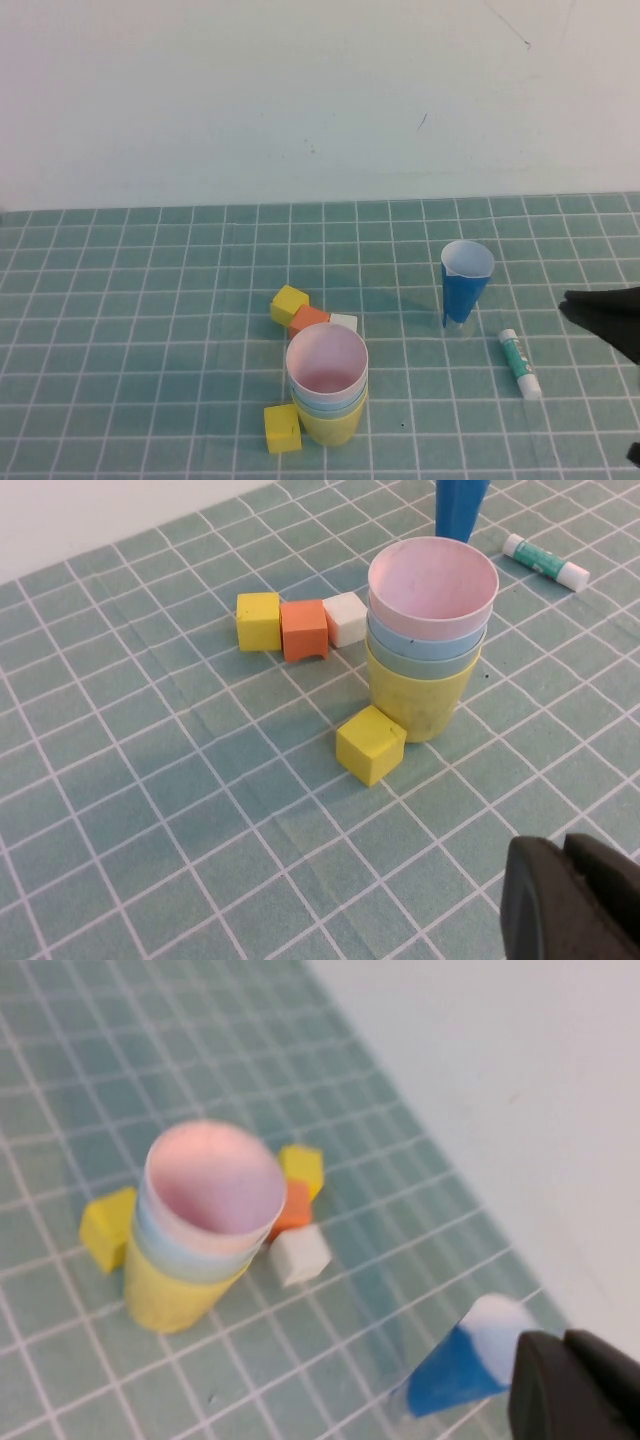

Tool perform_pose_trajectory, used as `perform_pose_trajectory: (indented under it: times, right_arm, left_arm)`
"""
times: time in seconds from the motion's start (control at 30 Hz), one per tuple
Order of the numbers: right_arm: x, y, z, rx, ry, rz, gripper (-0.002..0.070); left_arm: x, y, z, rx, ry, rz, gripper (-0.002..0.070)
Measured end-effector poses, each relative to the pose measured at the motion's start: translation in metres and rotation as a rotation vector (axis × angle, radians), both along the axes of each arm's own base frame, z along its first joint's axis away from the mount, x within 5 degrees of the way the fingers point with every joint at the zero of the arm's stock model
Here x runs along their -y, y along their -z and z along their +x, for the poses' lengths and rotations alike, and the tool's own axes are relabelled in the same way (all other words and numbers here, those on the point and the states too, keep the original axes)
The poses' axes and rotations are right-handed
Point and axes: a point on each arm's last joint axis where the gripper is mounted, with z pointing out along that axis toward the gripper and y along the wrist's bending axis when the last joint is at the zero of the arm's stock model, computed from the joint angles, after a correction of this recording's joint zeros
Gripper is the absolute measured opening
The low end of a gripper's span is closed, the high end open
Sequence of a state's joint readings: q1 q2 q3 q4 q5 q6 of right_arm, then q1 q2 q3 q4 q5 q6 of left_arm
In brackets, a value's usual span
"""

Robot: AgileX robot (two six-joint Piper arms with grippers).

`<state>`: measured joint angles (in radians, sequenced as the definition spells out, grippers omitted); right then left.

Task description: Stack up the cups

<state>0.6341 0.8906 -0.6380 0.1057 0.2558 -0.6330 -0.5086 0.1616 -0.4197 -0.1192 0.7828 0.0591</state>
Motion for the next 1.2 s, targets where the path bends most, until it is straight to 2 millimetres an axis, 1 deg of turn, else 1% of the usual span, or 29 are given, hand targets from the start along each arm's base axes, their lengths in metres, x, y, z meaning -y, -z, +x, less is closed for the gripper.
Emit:
perform_pose_trajectory:
  times: [0.03, 0.17, 0.3, 0.4, 0.53, 0.6, 0.73, 0.83, 1.03, 1.1, 1.2]
  right_arm:
    - [0.004, -0.005, -0.005, 0.024, 0.0, 0.018, -0.0001]
    - [0.014, -0.013, -0.02, 0.059, 0.003, 0.068, -0.0001]
    - [0.032, -0.007, -0.042, 0.097, 0.017, 0.11, -0.0001]
    - [0.053, 0.002, -0.058, 0.131, 0.106, 0.167, -0.0001]
    - [0.084, 0.026, -0.077, 0.197, 0.328, 0.218, -0.0001]
    - [0.095, 0.038, -0.084, 0.233, 0.454, 0.229, -0.0001]
    - [0.11, 0.067, -0.093, 0.246, 0.689, 0.285, -0.0001]
    - [0.116, 0.091, -0.094, 0.218, 0.816, 0.302, -0.0001]
    - [0.12, 0.127, -0.094, 0.135, 0.898, 0.315, -0.0001]
    - [0.12, 0.133, -0.094, 0.11, 0.908, 0.319, -0.0001]
    - [0.121, 0.135, -0.095, 0.095, 0.911, 0.296, -0.0001]
  left_arm:
    - [0.0, 0.0, 0.0, 0.0, 0.0, 0.0, -0.0001]
    - [0.0, 0.0, 0.0, 0.0, 0.0, 0.0, -0.0001]
    - [0.0, 0.0, 0.0, 0.0, 0.0, 0.0, -0.0002]
    - [0.0, 0.0, 0.0, 0.0, 0.0, 0.0, -0.0001]
    - [0.0, 0.0, 0.0, 0.0, 0.0, 0.0, -0.0001]
    - [0.0, 0.0, 0.0, 0.0, 0.0, 0.0, -0.0002]
    - [0.0, 0.0, 0.0, 0.0, 0.0, 0.0, -0.0002]
    - [0.0, 0.0, 0.0, 0.0, 0.0, 0.0, -0.0002]
    - [0.0, 0.0, 0.0, 0.0, 0.0, 0.0, -0.0002]
    - [0.0, 0.0, 0.0, 0.0, 0.0, 0.0, -0.0002]
    - [0.0, 0.0, 0.0, 0.0, 0.0, 0.0, -0.0002]
